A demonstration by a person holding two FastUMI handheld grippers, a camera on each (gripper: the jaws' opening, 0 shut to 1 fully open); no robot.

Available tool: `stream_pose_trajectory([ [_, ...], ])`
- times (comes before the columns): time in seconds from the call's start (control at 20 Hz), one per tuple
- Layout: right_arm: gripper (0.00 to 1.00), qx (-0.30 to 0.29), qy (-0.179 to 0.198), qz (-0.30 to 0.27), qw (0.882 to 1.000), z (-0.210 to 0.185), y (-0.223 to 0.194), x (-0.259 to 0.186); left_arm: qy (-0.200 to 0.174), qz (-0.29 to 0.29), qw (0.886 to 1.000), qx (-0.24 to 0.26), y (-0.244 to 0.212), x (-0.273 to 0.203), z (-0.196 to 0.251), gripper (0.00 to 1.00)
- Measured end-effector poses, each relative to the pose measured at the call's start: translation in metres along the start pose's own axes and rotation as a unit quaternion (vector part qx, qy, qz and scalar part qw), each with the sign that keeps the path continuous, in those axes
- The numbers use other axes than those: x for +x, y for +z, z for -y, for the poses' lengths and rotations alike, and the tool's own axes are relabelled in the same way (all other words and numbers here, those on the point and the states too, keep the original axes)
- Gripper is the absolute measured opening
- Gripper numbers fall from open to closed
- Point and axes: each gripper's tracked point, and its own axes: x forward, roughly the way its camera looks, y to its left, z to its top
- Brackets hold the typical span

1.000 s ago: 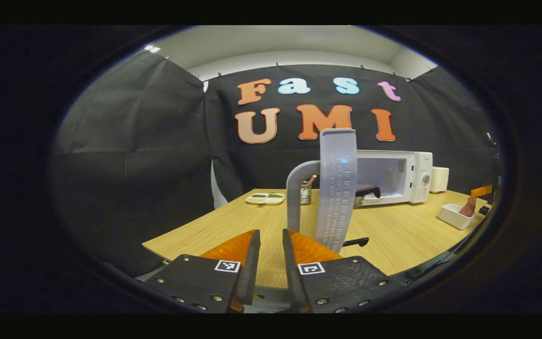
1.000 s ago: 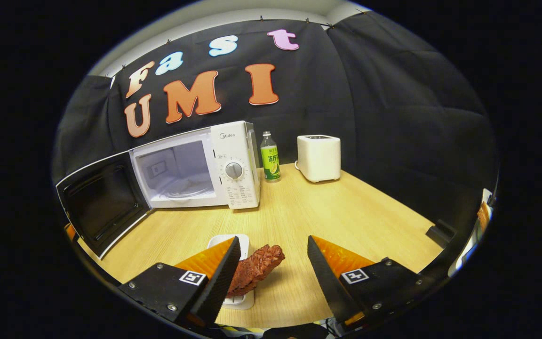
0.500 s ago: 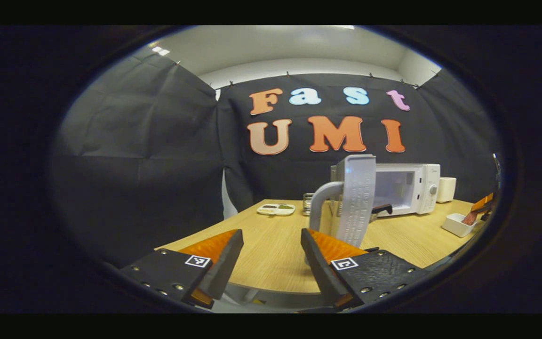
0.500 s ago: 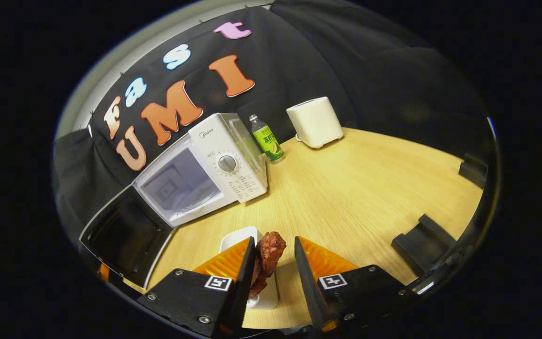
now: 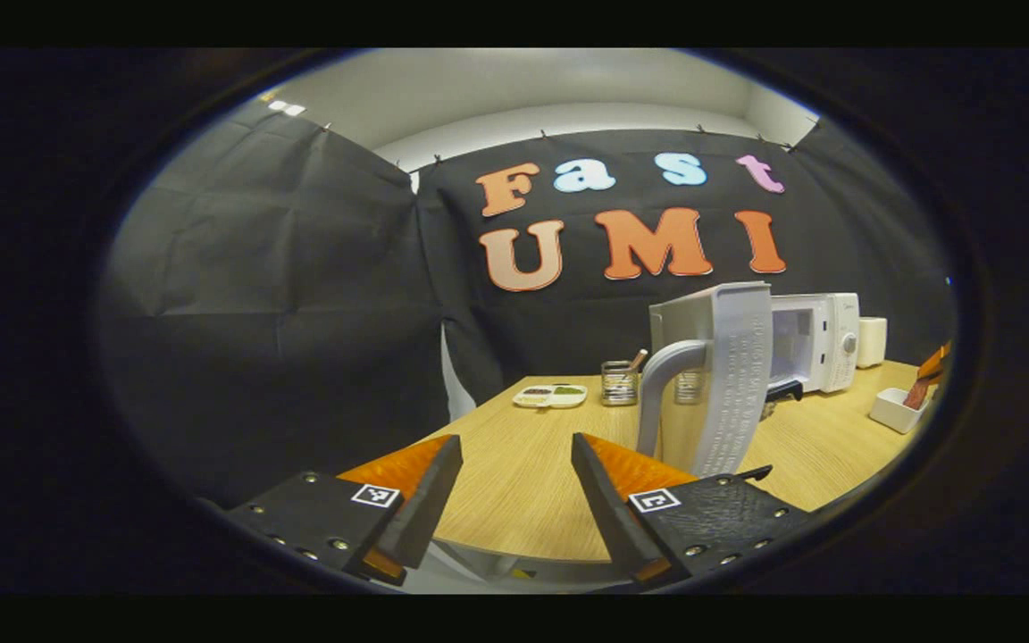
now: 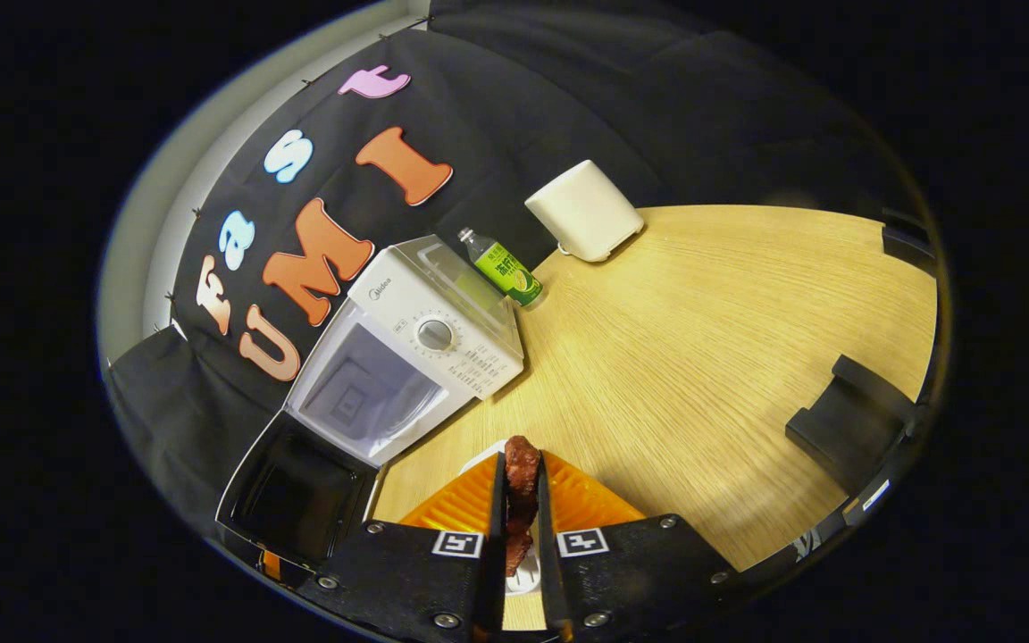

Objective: Open the microwave oven with the left hand, put the food in, and close the microwave oven.

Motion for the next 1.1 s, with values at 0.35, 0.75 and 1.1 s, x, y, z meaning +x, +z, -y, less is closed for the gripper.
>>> stream_pose_trajectory([
  [0.35, 0.16, -0.1, -0.004, 0.049, 0.994, -0.037, 0.035, -0.013, -0.023, -0.041, 0.999, -0.016, -0.018, 0.017, 0.008, 0.79],
  [0.75, 0.16, -0.144, 0.027, 0.094, 0.985, -0.101, 0.06, 0.003, -0.039, -0.037, 0.998, -0.011, -0.017, 0.028, 0.011, 0.82],
  [1.1, 0.16, -0.163, 0.055, 0.105, 0.979, -0.161, 0.055, 0.058, -0.023, -0.027, 0.999, 0.014, -0.009, 0.041, -0.01, 0.81],
])
